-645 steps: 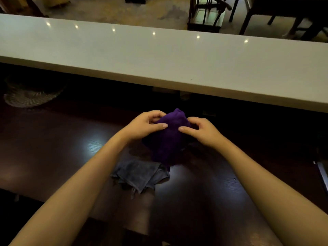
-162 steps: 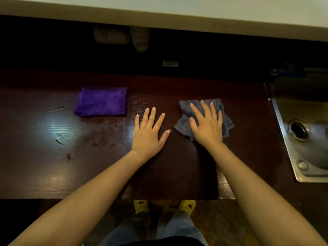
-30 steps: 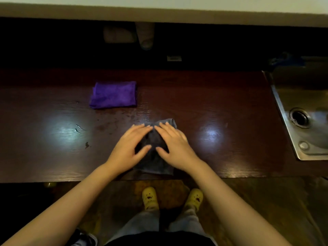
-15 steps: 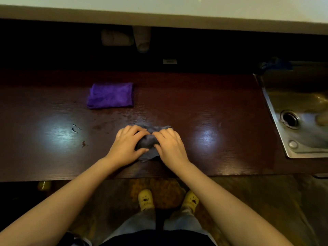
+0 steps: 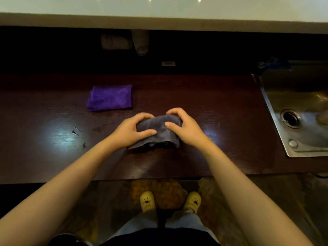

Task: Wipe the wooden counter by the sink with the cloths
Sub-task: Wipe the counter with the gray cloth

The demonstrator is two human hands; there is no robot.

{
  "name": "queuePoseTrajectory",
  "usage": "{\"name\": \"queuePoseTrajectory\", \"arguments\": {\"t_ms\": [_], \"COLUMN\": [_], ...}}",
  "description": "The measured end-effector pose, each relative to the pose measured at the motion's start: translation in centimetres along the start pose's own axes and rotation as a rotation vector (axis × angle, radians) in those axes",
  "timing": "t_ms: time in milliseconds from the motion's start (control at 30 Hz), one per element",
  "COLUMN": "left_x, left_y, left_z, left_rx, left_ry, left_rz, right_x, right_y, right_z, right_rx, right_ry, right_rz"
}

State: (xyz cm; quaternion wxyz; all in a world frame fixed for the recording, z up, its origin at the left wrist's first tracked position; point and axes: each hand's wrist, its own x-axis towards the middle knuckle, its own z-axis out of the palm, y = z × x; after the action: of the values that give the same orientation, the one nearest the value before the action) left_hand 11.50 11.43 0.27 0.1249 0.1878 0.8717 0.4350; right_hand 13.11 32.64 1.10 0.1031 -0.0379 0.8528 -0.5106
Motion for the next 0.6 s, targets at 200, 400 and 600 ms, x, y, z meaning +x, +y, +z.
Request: {"name": "queuePoseTrajectory", "arguments": {"t_ms": [200, 400, 600], "left_x": [-1.3, -1.4, 2.0], "left_y": [-2.7, -3.7, -6.0], "left_z": [1.7, 1.5, -3.9], "left_rx": [0.271, 0.486, 0.430], "left_ry": [-0.049, 0.067, 0.442], "left_rz": [-0.062, -0.050, -0.052], "right_x": [-2.1, -1.7, 0.3], "right_y": [1.6, 1.5, 0.7], "right_z": [2.3, 4.9, 5.3], "right_rx": [-0.840, -0.791, -0.899], "right_ry": [0.098, -0.140, -0.132], "right_rz": [0.084, -0.403, -0.398]}}
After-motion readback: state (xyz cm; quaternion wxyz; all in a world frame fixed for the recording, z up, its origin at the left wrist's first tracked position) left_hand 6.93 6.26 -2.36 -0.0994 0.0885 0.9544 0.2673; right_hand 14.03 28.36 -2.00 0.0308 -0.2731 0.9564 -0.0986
